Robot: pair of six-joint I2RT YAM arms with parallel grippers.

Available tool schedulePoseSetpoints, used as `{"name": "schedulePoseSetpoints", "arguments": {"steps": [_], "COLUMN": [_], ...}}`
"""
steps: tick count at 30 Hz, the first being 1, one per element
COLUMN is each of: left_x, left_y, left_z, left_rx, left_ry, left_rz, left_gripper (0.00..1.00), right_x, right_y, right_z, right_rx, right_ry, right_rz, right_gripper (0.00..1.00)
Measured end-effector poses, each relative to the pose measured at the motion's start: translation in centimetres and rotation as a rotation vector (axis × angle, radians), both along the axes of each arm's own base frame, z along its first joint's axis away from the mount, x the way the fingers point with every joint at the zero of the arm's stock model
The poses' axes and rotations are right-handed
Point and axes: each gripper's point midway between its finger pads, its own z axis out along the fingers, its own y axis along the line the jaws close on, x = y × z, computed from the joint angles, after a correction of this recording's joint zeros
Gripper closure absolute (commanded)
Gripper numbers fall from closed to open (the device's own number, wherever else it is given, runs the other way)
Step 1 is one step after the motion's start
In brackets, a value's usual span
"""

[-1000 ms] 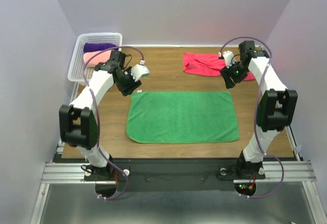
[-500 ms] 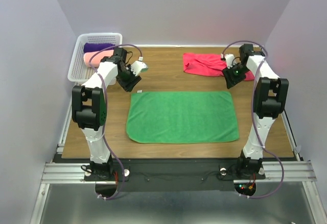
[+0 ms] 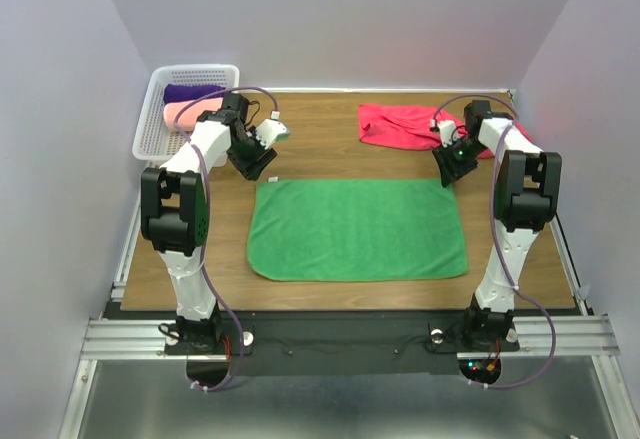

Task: Roll the towels
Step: Flatten the towel

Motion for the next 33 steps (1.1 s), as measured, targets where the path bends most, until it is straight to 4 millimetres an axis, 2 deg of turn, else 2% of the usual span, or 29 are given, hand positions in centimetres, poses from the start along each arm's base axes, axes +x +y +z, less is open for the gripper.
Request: {"name": "schedulePoseSetpoints", "arguments": {"steps": [4, 7, 16, 23, 28, 33], "left_x": [0.0, 0.0, 0.1, 0.0, 0.1, -0.1], "left_y": [0.0, 0.0, 0.3, 0.1, -0.3, -0.8], "left_z": [0.0, 0.0, -0.1, -1.1, -1.2, -2.9], "left_rx": [0.000, 0.000, 0.002, -0.006, -0.023, -0.022], "left_ry": [0.001, 0.001, 0.006, 0.032, 0.030, 0.061], "left_rz": [0.000, 0.000, 0.008, 0.007, 0.000, -0.014], "left_gripper": [0.36, 0.37, 0.36, 0.35, 0.35, 0.35], "right_x": [0.2, 0.3, 0.6, 0.6, 0.6, 0.6], "right_y": [0.3, 0.5, 0.9, 0.7, 0.6, 0.6], "right_z": [0.1, 0.1, 0.1, -0.2, -0.3, -0.3], "right_rx": [0.019, 0.034, 0.055, 0.040, 0.035, 0.037], "right_ry": [-0.003, -0.006, -0.014, -0.043, -0.051, -0.051], "right_rz": [-0.020, -0.035, -0.050, -0.028, -0.018, -0.016], "right_gripper": [0.51, 0.58, 0.66, 0.82, 0.98, 0.99]}}
